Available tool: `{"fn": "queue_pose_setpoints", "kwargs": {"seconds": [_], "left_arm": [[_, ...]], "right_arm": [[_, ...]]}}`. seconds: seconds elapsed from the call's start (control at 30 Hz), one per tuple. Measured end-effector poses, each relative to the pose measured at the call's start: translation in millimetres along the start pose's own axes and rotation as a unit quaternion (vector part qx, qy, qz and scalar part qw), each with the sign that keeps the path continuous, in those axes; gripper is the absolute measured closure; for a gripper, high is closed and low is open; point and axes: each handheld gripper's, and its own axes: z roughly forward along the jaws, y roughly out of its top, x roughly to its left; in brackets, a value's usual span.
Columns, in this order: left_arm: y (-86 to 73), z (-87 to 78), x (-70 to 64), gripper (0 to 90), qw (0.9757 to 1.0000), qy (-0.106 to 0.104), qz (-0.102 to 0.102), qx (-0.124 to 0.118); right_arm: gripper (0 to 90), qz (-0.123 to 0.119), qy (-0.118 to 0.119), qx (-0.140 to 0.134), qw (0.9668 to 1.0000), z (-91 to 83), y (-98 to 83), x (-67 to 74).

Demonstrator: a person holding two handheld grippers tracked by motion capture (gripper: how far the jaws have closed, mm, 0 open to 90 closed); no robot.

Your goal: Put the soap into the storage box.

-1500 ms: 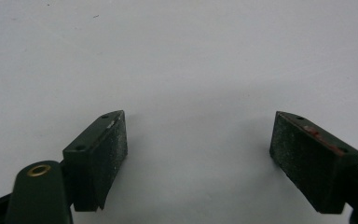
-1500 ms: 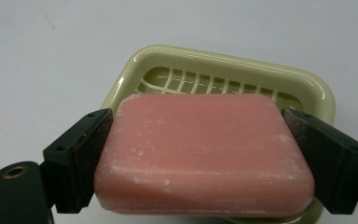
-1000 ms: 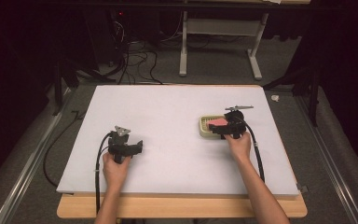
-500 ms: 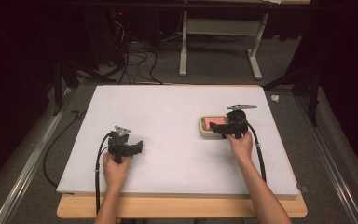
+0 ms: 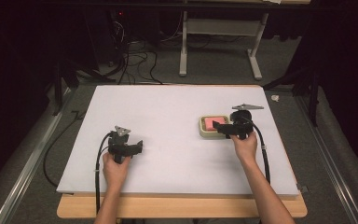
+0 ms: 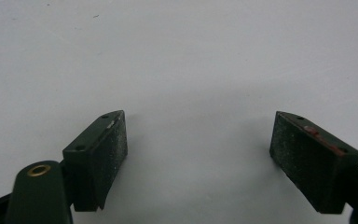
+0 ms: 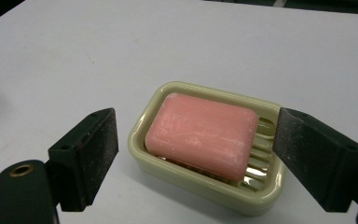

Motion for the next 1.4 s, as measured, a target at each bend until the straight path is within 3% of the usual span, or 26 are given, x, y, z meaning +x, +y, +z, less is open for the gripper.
{"fn": "queue_pose_setpoints", "kwargs": {"seconds": [0.67, 1.4], "left_arm": [[0.0, 0.0, -0.1, 19.5, 1.0, 0.0, 0.0, 0.0], [0.0, 0.0, -0.1, 19.5, 1.0, 0.0, 0.0, 0.0]], "right_arm": [[16.4, 0.001, 0.001, -0.033, 0.9995, -30.9, -18.9, -8.2], [16.7, 0.02, 0.003, -0.069, 0.9974, -62.1, -37.9, -14.3]]}}
